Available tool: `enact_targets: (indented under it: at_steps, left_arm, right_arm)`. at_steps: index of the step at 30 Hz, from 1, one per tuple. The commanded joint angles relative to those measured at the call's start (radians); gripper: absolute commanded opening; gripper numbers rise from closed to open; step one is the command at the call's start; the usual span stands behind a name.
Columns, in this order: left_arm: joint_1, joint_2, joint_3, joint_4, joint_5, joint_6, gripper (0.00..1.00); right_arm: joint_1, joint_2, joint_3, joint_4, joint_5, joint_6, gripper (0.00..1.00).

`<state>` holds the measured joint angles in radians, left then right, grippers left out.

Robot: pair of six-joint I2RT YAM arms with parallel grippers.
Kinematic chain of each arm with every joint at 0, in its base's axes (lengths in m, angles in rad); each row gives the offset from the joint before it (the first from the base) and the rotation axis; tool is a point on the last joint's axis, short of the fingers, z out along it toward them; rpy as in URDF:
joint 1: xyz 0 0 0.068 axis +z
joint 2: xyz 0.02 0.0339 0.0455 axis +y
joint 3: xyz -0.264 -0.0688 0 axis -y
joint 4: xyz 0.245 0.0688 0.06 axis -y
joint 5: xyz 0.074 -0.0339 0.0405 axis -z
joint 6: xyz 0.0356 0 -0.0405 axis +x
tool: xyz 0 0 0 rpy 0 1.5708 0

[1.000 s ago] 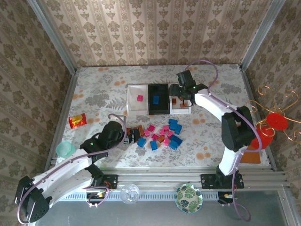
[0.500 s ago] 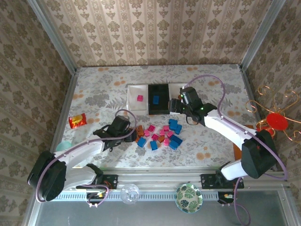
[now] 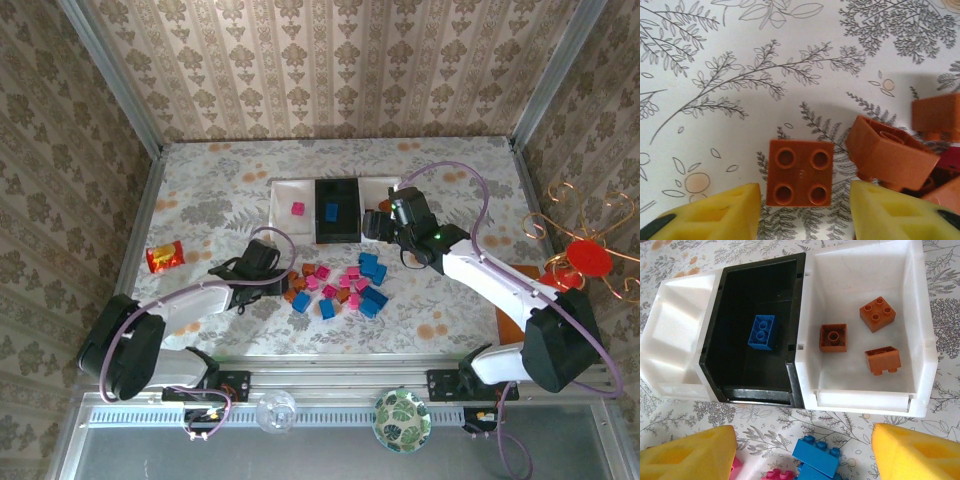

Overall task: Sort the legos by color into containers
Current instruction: Pick up the lego from the center of the table.

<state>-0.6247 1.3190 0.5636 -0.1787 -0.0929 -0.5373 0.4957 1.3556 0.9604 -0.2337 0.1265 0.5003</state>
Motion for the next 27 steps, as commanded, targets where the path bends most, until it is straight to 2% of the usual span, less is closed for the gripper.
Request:
enact_targets:
  at_steps: [1,12,16,19,24,27]
  left_arm:
    - [0.016,0.019,0.028,0.003,-0.034,0.025,0.49]
    - [0.038,0.140,0.045,0.066,-0.038,0.038,0.51]
    - [0.039,0.150,0.045,0.070,-0.035,0.046,0.39]
    - [0.034,0.112,0.036,0.058,-0.015,0.042,0.34]
    - [-0.045,0.010,0.107,-0.026,-0.013,0.045,0.31]
    - [-0.122,0.020,0.217,-0.045,-0.006,0.051,0.30]
  right_arm:
    - [0.006,-0.022,-0.015,0.010,0.025,0.004,0.73]
    - [0.006,-0.047,-0.028,0.011,0.021,0.006,0.73]
    - [0.006,-0.064,-0.041,0.010,0.019,0.009,0.73]
    - [0.006,-0.085,-0.058,0.010,0.023,0.012,0.73]
    - [0.006,-0.130,-0.119,0.032,0.026,0.040,0.73]
    - [0.006,-0.172,-0.173,0.041,0.039,0.061,0.73]
